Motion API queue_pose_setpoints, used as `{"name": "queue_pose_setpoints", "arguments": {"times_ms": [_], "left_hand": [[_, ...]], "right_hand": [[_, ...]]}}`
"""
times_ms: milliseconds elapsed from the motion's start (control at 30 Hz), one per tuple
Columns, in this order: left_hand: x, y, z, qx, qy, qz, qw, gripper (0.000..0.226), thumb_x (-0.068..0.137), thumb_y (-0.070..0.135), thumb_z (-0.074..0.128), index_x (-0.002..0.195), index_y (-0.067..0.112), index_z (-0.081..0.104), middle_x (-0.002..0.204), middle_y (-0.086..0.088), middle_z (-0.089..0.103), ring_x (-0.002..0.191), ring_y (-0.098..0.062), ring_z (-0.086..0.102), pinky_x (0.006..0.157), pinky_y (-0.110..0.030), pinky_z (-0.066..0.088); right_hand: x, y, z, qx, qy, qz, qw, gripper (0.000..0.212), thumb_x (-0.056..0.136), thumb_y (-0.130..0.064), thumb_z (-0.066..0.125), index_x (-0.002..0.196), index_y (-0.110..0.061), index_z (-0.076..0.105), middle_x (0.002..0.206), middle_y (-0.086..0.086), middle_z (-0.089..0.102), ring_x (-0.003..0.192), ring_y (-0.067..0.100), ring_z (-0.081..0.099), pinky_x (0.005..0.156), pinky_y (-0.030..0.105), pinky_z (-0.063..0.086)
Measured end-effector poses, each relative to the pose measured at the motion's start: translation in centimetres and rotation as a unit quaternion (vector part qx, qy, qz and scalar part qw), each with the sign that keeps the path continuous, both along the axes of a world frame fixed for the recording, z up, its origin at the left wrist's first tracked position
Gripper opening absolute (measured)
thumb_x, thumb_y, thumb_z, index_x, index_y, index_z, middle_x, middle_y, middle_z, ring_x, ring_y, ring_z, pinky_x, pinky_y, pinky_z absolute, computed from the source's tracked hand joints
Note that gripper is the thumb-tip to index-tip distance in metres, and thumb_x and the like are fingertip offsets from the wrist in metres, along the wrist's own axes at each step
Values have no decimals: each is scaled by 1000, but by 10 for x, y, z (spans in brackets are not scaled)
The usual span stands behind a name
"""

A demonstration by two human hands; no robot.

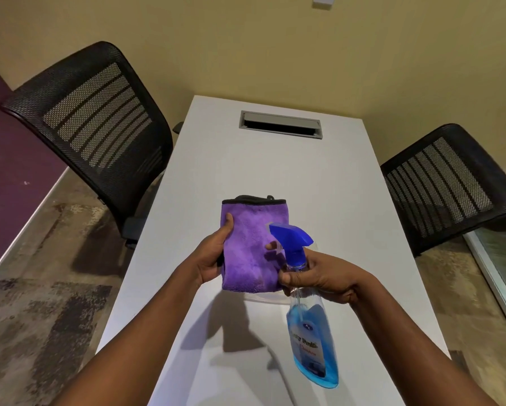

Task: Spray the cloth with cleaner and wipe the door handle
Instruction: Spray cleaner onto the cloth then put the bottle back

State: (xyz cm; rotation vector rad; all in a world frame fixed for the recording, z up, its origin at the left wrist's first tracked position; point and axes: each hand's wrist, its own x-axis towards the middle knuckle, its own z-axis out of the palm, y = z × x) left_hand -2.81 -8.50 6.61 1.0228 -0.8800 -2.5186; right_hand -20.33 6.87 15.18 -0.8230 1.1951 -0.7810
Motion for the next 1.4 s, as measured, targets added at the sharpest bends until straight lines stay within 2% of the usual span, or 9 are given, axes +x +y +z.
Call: {"name": "queue_pose_setpoints", "arguments": {"times_ms": [167,367,500,633,867,1000,1167,1300,1400], "left_hand": [[0,-1,0,5,-2,2,1000,64,90,63,45,128,14,59,129,-17,63,120,-38,59,108,-56,39],[-2,0,-4,13,2,17,1000,67,90,64,45,131,12,57,130,-18,62,121,-38,58,110,-58,37],[-5,0,-4,5,2,25,1000,65,89,64,45,128,14,58,128,-17,64,118,-39,60,108,-59,38],[-4,-1,-4,-2,4,14,1000,63,90,64,45,127,15,59,127,-17,64,117,-38,61,107,-58,40],[-2,0,-8,-5,-8,0,1000,65,88,66,46,126,16,60,123,-16,67,114,-38,63,102,-56,46],[-2,0,-8,-5,-13,2,1000,63,88,65,45,126,17,59,122,-15,67,112,-37,64,98,-54,49],[1,-2,-7,-12,-26,7,1000,63,89,64,46,127,16,59,123,-16,67,112,-38,64,99,-53,49],[2,-1,-8,-9,-25,6,1000,65,89,65,44,125,14,60,121,-15,68,111,-36,65,98,-51,50],[1,1,-10,-12,-19,-10,1000,67,89,67,43,128,15,58,123,-15,67,114,-36,63,103,-53,46]], "right_hand": [[0,2,0,-4,7,-36,999,44,81,-19,70,121,-7,55,84,3,59,70,15,56,67,29,52],[8,2,-2,-35,71,-85,993,29,77,-40,75,92,-17,64,65,-1,55,60,11,55,64,32,49],[14,-2,-5,-22,110,-104,988,54,68,-51,76,88,-4,62,69,6,57,63,15,57,69,35,49],[15,-3,-7,26,101,-108,989,46,65,-52,82,82,-14,63,68,4,60,62,16,59,68,34,50],[20,-5,-8,89,80,-86,989,38,64,-44,82,79,-14,64,68,2,62,62,16,60,63,30,51],[22,-6,-4,81,66,-78,991,46,65,-37,83,99,-8,70,86,12,65,66,16,58,66,31,49],[14,0,-2,114,79,-47,989,53,74,-24,79,122,-12,61,85,6,64,68,16,60,71,33,47],[4,-1,-2,127,76,-66,987,42,76,-23,78,117,-16,68,95,4,69,65,12,60,58,25,48],[-3,-5,-3,146,107,-79,980,33,74,-25,80,106,-21,72,89,2,68,67,14,56,60,27,43]]}}
